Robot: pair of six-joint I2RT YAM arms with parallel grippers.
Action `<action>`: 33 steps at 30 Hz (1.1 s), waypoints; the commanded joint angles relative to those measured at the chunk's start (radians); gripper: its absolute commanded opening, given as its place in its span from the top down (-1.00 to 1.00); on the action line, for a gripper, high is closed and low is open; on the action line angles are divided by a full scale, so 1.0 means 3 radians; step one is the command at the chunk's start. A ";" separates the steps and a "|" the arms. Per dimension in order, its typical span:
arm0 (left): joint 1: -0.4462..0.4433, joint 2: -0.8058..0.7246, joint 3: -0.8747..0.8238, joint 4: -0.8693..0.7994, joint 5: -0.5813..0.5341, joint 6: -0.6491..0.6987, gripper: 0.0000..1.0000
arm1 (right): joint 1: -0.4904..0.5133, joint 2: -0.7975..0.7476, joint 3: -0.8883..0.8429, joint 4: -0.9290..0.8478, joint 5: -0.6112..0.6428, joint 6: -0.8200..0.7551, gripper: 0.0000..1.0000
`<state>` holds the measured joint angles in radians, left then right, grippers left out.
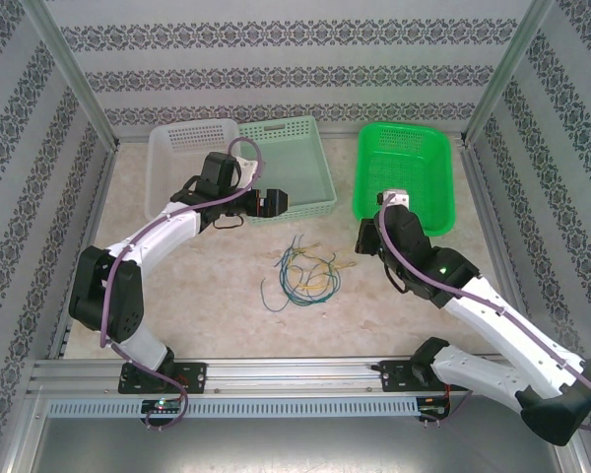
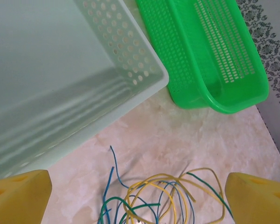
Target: Untangle the cables
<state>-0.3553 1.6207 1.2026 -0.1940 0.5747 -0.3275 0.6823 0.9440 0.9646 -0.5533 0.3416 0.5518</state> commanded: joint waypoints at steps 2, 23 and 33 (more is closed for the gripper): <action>-0.0144 -0.0075 0.0160 -0.0079 0.0104 0.0273 -0.93 | -0.0043 0.0147 0.0247 -0.0086 -0.0152 -0.0239 1.00; -0.0924 0.0371 0.0441 0.0026 0.0787 0.0862 -0.70 | -0.0144 0.0599 0.0610 0.0193 -0.0725 -0.0037 1.00; -0.1092 0.0582 0.0644 -0.0014 0.0776 0.0901 -0.15 | -0.0226 0.0576 0.0508 0.0321 -0.0985 0.0182 1.00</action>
<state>-0.6647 1.7863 1.3540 -0.1944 0.7860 -0.0795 0.6235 1.1255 1.1172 -0.4942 0.0853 0.5720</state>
